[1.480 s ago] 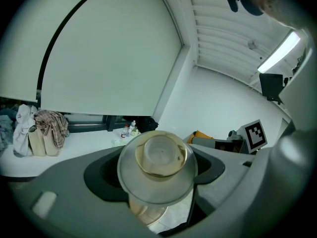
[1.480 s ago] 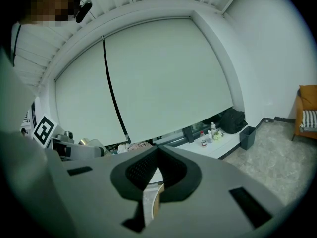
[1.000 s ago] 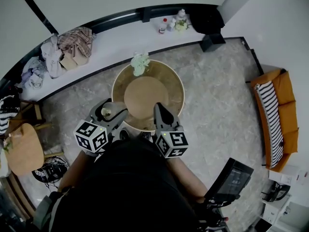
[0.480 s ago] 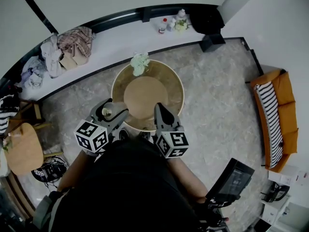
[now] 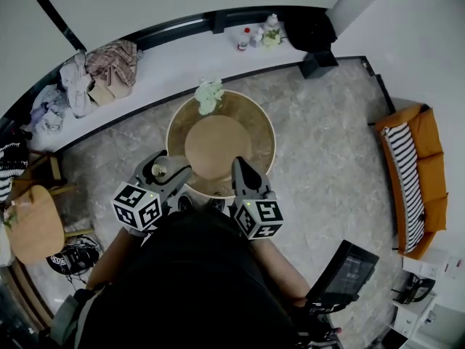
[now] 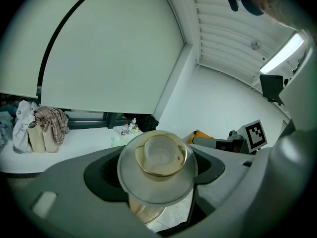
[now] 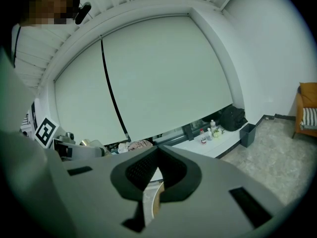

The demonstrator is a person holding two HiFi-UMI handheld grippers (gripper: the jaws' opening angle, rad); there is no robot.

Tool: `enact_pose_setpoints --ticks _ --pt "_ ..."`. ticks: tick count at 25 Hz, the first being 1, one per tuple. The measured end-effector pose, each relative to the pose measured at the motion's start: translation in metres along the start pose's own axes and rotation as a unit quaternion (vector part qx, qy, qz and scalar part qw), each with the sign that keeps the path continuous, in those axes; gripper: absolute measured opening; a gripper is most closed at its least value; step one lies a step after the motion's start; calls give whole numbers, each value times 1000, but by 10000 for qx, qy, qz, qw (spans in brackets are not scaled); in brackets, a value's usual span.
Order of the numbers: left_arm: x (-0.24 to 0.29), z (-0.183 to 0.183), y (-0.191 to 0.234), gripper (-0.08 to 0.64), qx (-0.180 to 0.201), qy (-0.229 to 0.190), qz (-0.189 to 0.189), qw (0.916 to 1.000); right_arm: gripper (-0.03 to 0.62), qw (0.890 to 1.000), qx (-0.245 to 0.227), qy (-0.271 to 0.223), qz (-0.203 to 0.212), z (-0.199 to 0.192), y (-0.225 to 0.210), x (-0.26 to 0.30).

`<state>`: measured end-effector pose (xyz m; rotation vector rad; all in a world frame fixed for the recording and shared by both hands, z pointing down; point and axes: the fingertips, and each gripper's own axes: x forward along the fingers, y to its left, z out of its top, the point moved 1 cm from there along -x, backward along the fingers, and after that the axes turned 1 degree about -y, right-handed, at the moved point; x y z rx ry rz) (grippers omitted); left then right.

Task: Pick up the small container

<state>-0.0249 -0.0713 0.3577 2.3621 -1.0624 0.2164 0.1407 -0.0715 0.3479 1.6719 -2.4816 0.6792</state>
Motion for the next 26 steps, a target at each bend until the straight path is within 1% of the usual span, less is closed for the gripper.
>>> enact_pose_setpoints --ticks 18,26 --pt "-1 -6 -4 339 -10 59 13 10000 6 10000 93 0 19 -5 0 -3" --pt "6 -12 -4 339 -43 125 63 9999 6 9999 133 30 9 -8 -7 -3"
